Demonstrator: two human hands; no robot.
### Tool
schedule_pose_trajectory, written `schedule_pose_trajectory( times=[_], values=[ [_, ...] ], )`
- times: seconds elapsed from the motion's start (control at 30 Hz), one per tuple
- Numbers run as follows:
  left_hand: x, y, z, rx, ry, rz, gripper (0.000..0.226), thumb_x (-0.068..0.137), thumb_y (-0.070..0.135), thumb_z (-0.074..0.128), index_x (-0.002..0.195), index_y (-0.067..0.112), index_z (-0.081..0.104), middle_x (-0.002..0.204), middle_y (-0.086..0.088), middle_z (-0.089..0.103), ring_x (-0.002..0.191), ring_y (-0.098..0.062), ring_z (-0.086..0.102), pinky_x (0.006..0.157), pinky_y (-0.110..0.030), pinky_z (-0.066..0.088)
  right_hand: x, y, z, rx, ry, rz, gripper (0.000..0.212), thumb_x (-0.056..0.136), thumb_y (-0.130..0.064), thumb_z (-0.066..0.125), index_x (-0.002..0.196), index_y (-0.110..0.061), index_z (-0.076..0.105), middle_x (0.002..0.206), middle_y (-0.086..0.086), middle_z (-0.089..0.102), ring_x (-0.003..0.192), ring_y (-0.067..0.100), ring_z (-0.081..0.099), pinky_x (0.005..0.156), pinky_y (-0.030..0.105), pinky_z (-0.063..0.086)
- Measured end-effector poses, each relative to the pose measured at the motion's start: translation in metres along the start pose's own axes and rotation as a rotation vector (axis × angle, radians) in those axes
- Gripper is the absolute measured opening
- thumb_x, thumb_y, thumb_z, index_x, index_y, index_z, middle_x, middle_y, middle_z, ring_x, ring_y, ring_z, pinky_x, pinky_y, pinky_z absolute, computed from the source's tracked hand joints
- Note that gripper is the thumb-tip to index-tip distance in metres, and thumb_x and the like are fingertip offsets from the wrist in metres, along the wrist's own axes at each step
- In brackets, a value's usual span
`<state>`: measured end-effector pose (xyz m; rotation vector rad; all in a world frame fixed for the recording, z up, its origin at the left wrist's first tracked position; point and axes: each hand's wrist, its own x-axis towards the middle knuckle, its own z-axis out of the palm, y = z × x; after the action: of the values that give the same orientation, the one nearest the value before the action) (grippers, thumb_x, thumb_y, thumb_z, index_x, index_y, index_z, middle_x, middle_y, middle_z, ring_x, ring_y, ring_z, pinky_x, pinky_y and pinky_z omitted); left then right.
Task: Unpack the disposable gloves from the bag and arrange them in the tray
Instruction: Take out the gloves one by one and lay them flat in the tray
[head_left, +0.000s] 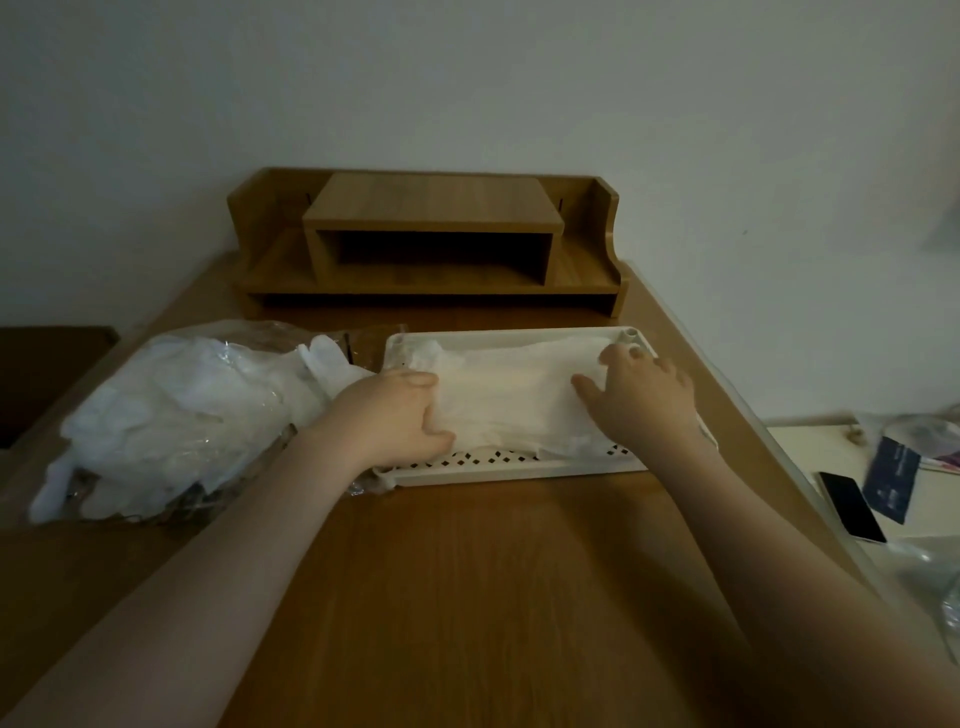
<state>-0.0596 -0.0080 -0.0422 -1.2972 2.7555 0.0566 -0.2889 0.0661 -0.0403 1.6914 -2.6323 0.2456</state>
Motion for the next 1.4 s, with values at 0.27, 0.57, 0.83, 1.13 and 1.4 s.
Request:
schedule_pose_trajectory(
  times=[0.27, 0.57, 0.83, 1.13, 1.4],
  values=[
    [0.021, 0.041, -0.023, -0.109, 0.452, -0.008, 0.029, 0.099, 0.022, 0.037, 0.12, 0.011, 0.054, 0.127, -0.004, 0.053, 0.121, -0.017, 0.044, 0.102, -0.031, 0.034, -0.013, -0.043, -0.003, 0.219, 0.365, -0.477, 0.021, 0.093, -0.004, 0.05, 0.113, -0.008, 0.057, 0.117, 0.008, 0.055, 0.104, 0.023, 0.054, 0.087, 0.027, 0.043],
    [0.044, 0.036, 0.027, -0.083, -0.056, -0.035, 0.082, 0.092, 0.065, 0.02, 0.151, 0.015, -0.008, 0.158, -0.007, -0.014, 0.146, -0.022, -0.01, 0.118, -0.037, -0.003, 0.017, -0.005, 0.037, -0.165, -0.253, -0.226, 0.095, 0.082, -0.079, 0.019, 0.152, -0.021, -0.007, 0.159, 0.004, -0.014, 0.145, 0.028, -0.014, 0.114, 0.053, -0.011],
    [0.021, 0.025, 0.0, -0.328, 0.144, -0.065, 0.059, 0.099, 0.049, 0.029, 0.149, 0.018, 0.023, 0.156, -0.004, 0.022, 0.142, -0.02, 0.022, 0.112, -0.036, 0.021, 0.014, -0.012, 0.011, -0.031, -0.076, -0.151, 0.099, 0.073, -0.083, 0.009, 0.149, -0.021, 0.022, 0.16, 0.006, 0.005, 0.146, 0.03, -0.013, 0.107, 0.059, -0.018],
    [-0.001, -0.023, -0.019, -0.769, 0.711, -0.25, 0.028, 0.1, 0.014, 0.037, 0.124, 0.018, 0.051, 0.105, 0.006, 0.056, 0.095, -0.01, 0.056, 0.076, -0.018, 0.043, 0.001, -0.135, 0.018, 0.322, 0.0, -0.651, 0.035, 0.092, -0.026, 0.057, 0.127, -0.019, 0.056, 0.137, 0.006, 0.05, 0.127, 0.025, 0.042, 0.106, 0.04, 0.035],
    [0.0, -0.036, -0.018, -0.899, 0.651, -0.222, 0.025, 0.1, 0.024, 0.042, 0.121, 0.017, 0.054, 0.122, 0.002, 0.055, 0.104, -0.007, 0.052, 0.074, -0.009, 0.038, 0.015, -0.159, 0.035, 0.339, 0.126, -0.43, 0.023, 0.095, -0.029, 0.052, 0.108, -0.02, 0.068, 0.124, 0.001, 0.058, 0.119, 0.025, 0.042, 0.09, 0.033, 0.029]
  ],
)
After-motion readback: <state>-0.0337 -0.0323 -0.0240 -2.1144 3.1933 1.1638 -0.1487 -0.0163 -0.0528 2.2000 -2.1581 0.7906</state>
